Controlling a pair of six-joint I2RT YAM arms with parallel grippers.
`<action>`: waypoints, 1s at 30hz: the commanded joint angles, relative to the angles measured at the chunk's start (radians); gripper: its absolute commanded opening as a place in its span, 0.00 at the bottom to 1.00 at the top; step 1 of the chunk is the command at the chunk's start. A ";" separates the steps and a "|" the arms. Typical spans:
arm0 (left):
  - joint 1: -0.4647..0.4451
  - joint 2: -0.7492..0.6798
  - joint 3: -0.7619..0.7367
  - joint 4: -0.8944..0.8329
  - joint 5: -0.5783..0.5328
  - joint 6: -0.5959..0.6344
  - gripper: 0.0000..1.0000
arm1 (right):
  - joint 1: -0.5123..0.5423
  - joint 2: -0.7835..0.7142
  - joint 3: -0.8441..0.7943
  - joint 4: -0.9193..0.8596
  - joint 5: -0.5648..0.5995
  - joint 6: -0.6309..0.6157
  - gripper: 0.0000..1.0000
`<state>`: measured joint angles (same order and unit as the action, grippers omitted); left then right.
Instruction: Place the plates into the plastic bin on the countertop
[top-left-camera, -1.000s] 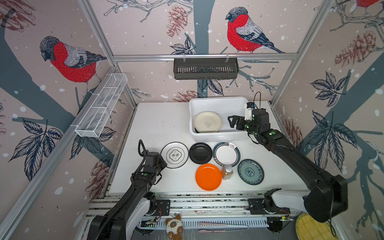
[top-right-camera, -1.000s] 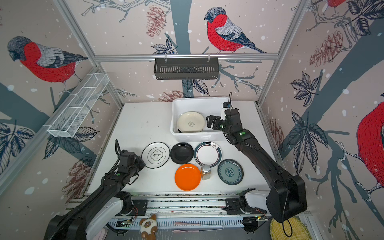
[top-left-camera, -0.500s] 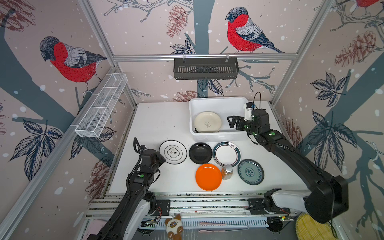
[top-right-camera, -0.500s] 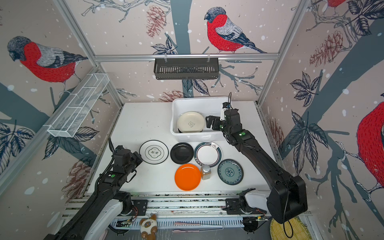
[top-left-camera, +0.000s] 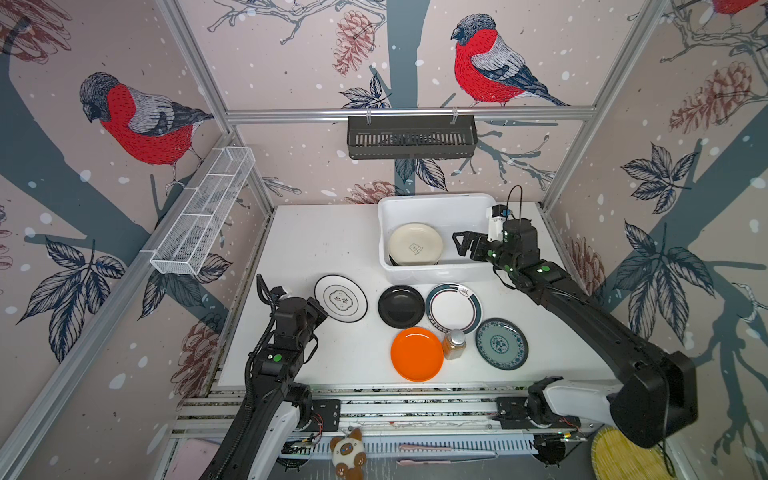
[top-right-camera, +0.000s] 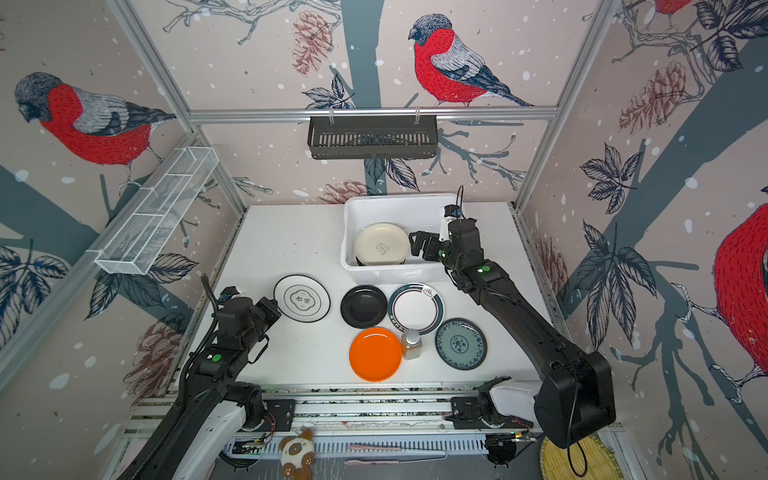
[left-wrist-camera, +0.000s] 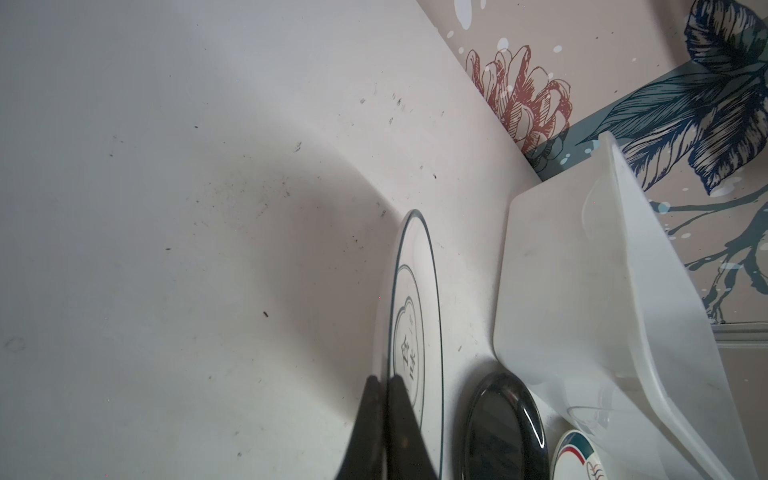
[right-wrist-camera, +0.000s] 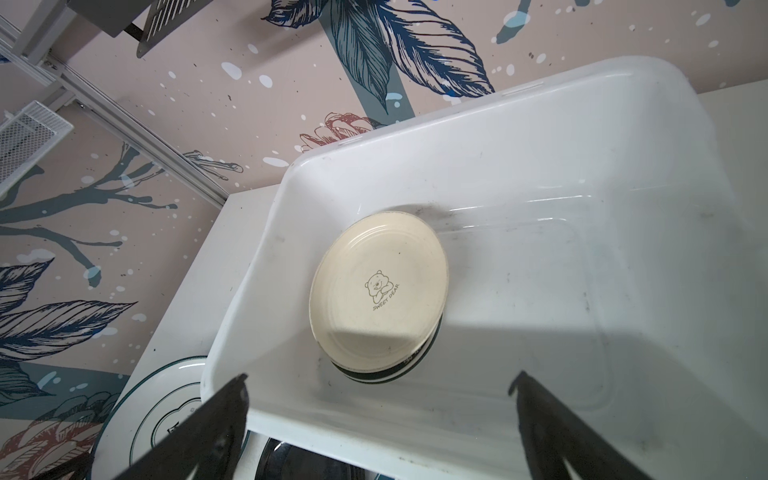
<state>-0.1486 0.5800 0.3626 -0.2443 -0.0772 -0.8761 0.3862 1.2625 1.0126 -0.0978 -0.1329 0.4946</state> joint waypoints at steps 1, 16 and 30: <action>0.001 0.011 0.031 0.064 0.021 -0.015 0.00 | 0.004 -0.005 -0.006 0.039 -0.010 0.012 1.00; 0.001 0.030 0.152 0.120 0.023 -0.002 0.00 | 0.020 0.010 -0.003 0.064 -0.061 0.034 1.00; 0.001 0.003 0.260 0.060 -0.012 0.060 0.00 | 0.033 0.049 0.007 0.078 -0.178 0.041 1.00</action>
<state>-0.1482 0.5762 0.6140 -0.1802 -0.0826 -0.8375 0.4156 1.3056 1.0084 -0.0444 -0.2604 0.5316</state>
